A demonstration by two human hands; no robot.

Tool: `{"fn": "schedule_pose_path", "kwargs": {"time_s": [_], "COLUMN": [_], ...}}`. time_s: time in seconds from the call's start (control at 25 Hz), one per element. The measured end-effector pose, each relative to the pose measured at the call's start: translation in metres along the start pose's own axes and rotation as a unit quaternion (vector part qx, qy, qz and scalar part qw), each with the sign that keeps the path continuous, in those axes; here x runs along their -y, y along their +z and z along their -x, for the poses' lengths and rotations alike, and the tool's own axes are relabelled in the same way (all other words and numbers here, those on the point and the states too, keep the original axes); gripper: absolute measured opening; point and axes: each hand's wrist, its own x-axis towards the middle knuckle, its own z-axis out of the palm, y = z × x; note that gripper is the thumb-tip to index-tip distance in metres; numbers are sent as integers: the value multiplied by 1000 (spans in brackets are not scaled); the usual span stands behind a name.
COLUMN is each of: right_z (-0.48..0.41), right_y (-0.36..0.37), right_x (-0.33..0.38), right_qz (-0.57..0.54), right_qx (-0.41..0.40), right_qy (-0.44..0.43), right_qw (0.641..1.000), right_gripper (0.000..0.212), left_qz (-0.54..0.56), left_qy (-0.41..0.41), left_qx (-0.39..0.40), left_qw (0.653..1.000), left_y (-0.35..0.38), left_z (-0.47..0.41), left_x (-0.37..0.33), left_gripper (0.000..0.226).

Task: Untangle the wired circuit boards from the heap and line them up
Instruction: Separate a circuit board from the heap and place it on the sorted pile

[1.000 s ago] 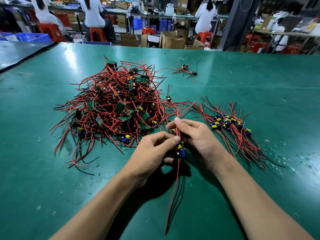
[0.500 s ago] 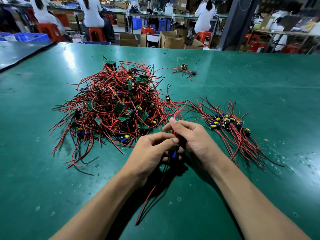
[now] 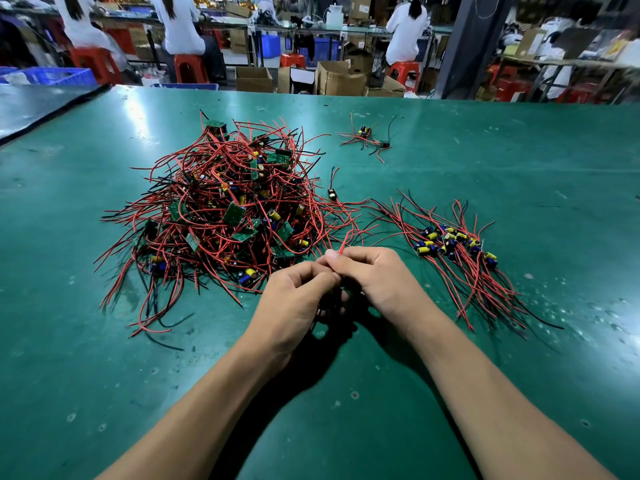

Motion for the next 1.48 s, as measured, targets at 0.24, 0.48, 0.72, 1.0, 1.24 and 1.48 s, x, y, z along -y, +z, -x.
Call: {"fn": "schedule_pose_path", "kwargs": {"time_s": [0.24,0.48,0.72,1.0,1.24,1.48], "right_z": [-8,-13,-13,-11,7,-4], "right_y": [-13,-25,-31,-24,-12,-18], "right_x": [-3,-3,-1,0,2,-4], "right_qz": [126,116,43,-13,-43,47], "right_qx": [-118,-128,-101,-85,119,-1], "right_qy": [-67,-55,-19,-16,81,13], "right_qw": [983,983,994,996,989,999], "right_gripper": [23,16,21,29,27,36], "left_qz": [-57,-89,-79,-78,-87,-73], "left_qy": [-18,-18,-26,-15,34,16], "left_qx": [49,69,73,82,60,42], "left_qw": [997,994,994,993,994,996], "left_y": [1,0,-1,-2,0,0], "left_z": [2,4,4,6,6,2], "left_x": [-3,-7,-8,-5,1,1], "left_gripper": [14,12,12,16,30,23]}}
